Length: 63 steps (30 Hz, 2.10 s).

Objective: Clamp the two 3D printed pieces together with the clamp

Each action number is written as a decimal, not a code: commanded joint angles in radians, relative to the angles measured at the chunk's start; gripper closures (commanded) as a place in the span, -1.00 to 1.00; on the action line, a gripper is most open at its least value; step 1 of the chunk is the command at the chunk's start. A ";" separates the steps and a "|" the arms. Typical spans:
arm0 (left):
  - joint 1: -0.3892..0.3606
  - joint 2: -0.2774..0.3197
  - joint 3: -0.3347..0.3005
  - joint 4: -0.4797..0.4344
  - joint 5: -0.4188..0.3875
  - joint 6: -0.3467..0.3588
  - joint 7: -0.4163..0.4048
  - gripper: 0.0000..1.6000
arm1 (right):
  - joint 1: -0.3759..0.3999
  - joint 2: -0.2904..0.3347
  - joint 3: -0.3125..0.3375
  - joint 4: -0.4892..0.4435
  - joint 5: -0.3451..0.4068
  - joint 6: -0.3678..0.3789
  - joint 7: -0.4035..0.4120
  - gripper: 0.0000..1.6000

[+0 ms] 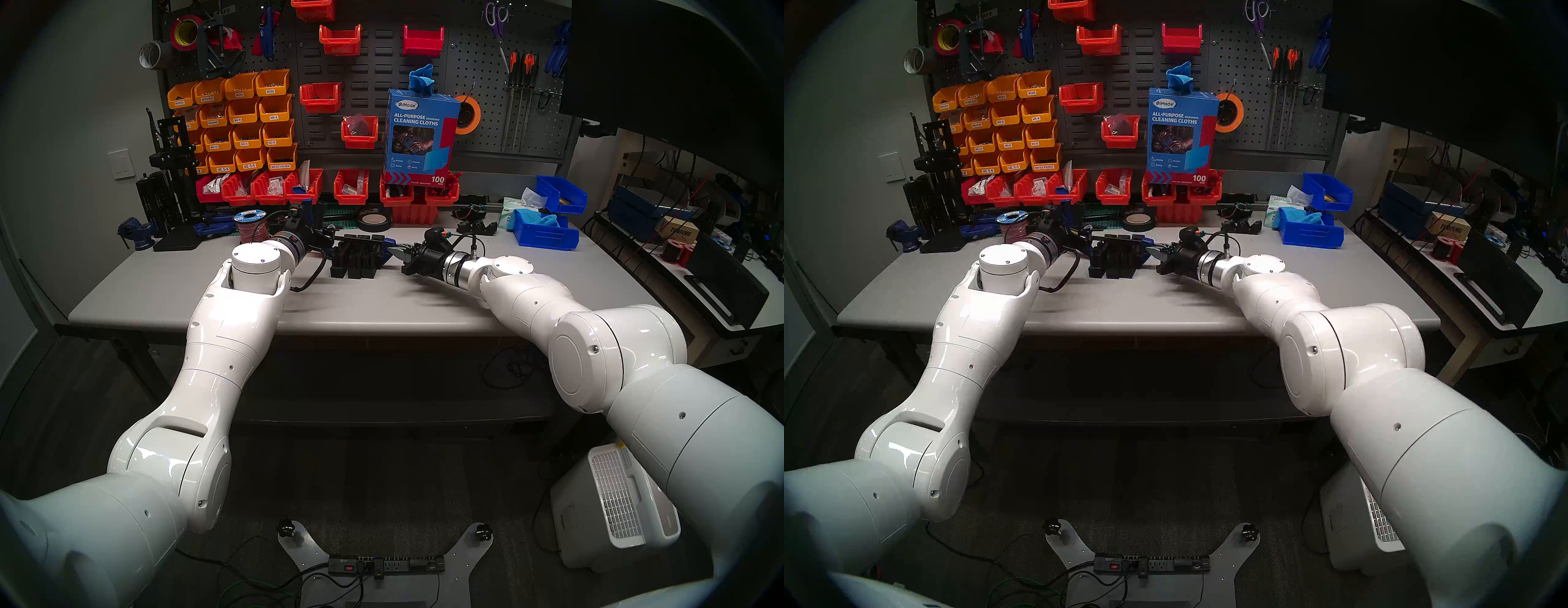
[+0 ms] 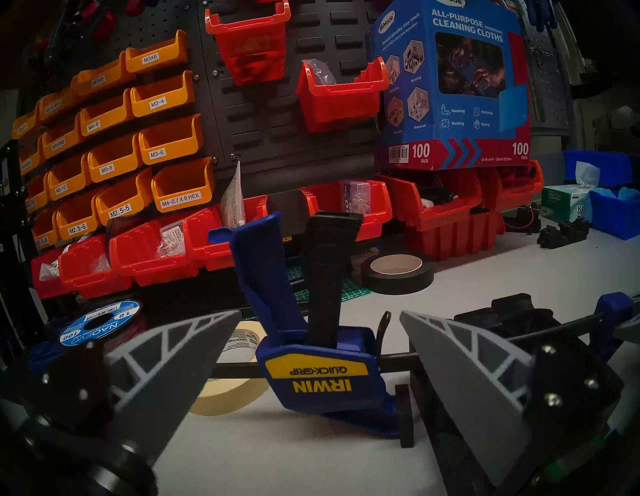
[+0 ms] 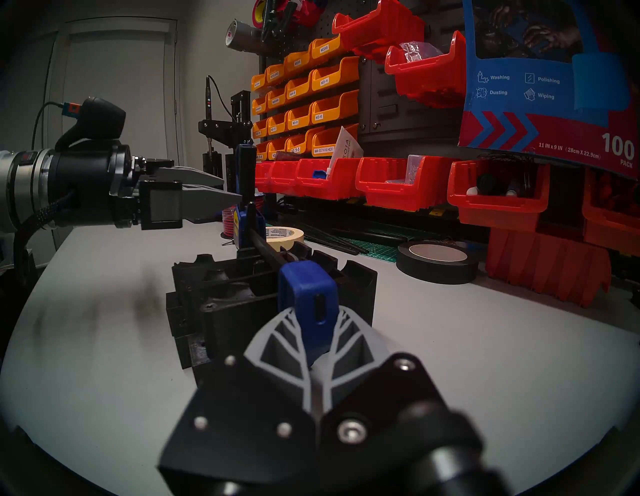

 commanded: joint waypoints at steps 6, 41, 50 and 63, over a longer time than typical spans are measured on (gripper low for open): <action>-0.039 0.006 -0.001 -0.014 0.022 -0.013 0.023 -1.00 | 0.039 -0.008 0.008 -0.031 0.007 -0.005 0.003 1.00; -0.074 -0.015 -0.016 0.043 0.033 -0.048 0.047 -1.00 | 0.036 -0.020 0.018 -0.030 0.005 -0.005 0.017 1.00; -0.082 -0.013 -0.014 0.038 0.033 -0.063 0.040 -1.00 | 0.036 -0.026 0.022 -0.030 0.006 -0.007 0.020 1.00; -0.080 -0.013 -0.009 0.042 0.025 -0.087 -0.012 -1.00 | 0.037 -0.022 0.030 -0.031 0.007 -0.007 0.023 1.00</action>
